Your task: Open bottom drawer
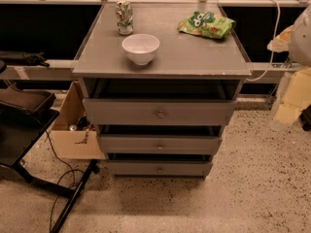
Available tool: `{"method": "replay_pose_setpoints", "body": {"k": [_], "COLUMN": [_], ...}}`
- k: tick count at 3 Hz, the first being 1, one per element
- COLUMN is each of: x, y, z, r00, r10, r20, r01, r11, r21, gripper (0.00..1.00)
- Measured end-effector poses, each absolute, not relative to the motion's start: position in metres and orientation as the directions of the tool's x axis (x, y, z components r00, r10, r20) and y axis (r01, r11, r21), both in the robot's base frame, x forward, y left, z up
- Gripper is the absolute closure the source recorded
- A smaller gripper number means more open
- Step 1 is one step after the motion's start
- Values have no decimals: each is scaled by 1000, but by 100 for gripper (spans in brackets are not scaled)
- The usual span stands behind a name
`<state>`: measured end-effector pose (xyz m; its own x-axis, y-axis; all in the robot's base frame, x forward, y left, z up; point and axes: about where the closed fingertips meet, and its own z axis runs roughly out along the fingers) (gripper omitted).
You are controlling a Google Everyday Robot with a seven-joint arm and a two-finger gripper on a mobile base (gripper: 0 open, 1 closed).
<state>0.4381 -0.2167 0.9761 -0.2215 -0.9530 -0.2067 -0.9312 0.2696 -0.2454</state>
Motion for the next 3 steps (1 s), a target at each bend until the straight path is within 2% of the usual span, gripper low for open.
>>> {"method": "replay_pose_setpoints", "body": {"k": [1, 3], "x": [438, 425], "y": [-217, -194], "z": [976, 892], "r00": [-221, -218], "r10": [-953, -951], "r20": [-207, -219], "r01": [-931, -936], "r11": [270, 267], "r21": [-245, -228], "gripper": [0, 0]}}
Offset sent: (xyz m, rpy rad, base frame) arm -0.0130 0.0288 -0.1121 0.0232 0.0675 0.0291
